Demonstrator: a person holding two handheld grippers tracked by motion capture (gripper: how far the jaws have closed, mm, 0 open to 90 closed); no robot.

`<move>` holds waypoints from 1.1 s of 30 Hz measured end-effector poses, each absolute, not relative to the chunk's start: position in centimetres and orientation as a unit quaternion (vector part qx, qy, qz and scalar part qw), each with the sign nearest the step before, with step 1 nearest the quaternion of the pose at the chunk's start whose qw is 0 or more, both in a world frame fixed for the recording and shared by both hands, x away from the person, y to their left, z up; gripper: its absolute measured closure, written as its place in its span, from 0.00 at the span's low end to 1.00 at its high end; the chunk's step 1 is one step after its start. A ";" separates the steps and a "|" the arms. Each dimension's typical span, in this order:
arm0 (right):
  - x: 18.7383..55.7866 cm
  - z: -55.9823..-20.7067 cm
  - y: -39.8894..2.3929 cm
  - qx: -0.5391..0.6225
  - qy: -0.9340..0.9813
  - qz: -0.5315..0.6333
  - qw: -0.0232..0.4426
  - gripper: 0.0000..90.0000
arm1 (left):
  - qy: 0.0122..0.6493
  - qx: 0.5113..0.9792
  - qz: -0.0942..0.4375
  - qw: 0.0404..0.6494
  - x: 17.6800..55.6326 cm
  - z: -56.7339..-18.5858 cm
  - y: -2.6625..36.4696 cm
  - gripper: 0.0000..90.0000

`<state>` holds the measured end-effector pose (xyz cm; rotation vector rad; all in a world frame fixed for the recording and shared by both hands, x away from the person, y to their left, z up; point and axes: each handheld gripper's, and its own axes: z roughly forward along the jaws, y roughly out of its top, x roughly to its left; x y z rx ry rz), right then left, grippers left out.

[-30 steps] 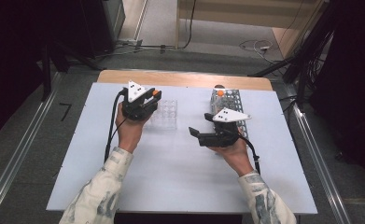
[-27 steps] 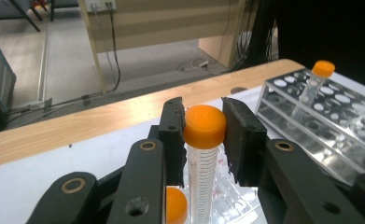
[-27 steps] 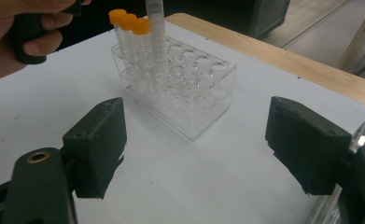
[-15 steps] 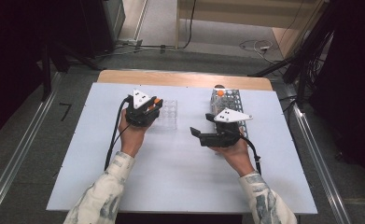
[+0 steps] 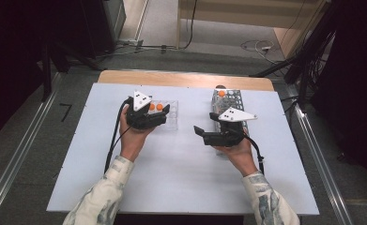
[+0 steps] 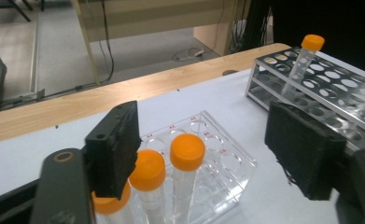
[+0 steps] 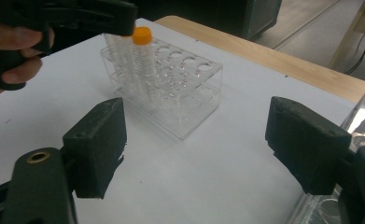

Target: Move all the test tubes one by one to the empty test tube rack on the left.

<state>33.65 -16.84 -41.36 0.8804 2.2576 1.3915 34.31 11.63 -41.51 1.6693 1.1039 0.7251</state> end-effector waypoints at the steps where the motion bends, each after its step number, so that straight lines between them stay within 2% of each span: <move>1: 33.7 -41.3 -17.0 0.313 0.794 0.491 0.173 0.21 | 0.455 0.684 0.298 0.486 34.1 -41.5 11.7 0.26; 5: 34.1 -41.1 -17.7 0.322 0.789 0.491 0.181 0.21 | 0.456 0.680 0.297 0.491 33.0 -41.5 11.8 0.20; 13: 35.4 -40.8 -19.2 0.348 0.778 0.482 0.201 0.22 | 0.457 0.669 0.287 0.511 30.7 -42.2 12.3 0.20; 22: 38.5 -41.2 -20.6 0.393 0.766 0.457 0.226 0.25 | 0.458 0.677 0.281 0.503 29.5 -43.2 12.6 0.20; 33: 42.8 -41.6 -20.8 0.408 0.783 0.403 0.238 0.43 | 0.453 0.675 0.278 0.512 29.0 -43.0 12.7 0.21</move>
